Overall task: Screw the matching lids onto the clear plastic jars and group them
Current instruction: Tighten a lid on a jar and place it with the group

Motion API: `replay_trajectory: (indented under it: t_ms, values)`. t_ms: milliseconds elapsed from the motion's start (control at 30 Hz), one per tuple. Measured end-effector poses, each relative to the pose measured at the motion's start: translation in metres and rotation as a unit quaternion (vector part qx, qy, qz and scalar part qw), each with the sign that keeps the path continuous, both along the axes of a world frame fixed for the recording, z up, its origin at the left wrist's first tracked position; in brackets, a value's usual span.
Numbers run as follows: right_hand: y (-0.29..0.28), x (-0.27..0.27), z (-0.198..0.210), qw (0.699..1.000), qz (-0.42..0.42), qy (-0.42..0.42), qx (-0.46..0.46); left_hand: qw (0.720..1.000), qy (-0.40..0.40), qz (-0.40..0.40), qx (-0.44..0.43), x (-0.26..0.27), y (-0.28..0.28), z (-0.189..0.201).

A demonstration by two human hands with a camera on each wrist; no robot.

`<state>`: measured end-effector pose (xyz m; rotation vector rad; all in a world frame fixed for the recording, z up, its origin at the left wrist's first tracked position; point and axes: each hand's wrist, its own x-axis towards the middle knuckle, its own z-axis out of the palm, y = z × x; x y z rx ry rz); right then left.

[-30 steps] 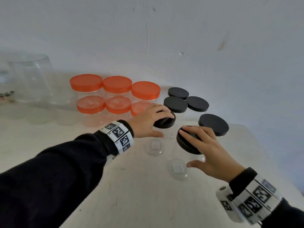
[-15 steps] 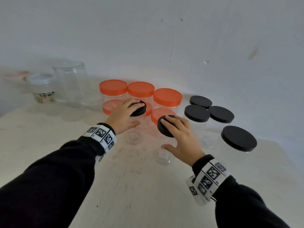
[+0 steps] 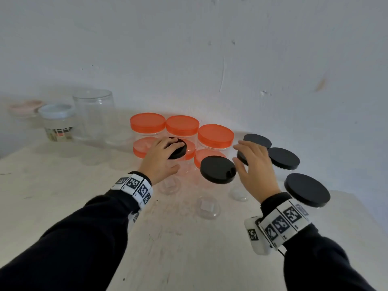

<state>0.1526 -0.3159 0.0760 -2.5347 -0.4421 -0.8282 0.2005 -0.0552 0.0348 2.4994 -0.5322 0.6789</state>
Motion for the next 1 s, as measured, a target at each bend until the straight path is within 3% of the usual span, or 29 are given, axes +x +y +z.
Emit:
replay_trajectory:
  t_ms: [133, 300, 467, 800, 1000]
  values:
    - [-0.015, 0.011, 0.005, 0.983, -0.104, 0.112, -0.098, 1.0, -0.01, -0.003, -0.004, 0.0, 0.0, -0.001]
    - [-0.019, 0.015, -0.002, 0.969, -0.119, 0.166, -0.141, 1.0, -0.018, -0.01, -0.013, 0.002, 0.0, -0.002]
    - [-0.014, 0.014, 0.001, 0.981, -0.126, 0.129, -0.068, 1.0, -0.014, -0.007, -0.017, 0.002, 0.0, -0.002]
    - [-0.02, -0.038, 0.006, 0.972, -0.123, 0.147, -0.134, 1.0, 0.005, -0.003, -0.009, -0.001, 0.002, 0.001]
    - [-0.029, -0.074, -0.003, 0.991, -0.032, 0.015, -0.127, 1.0, 0.014, -0.006, -0.002, 0.0, 0.002, 0.002]
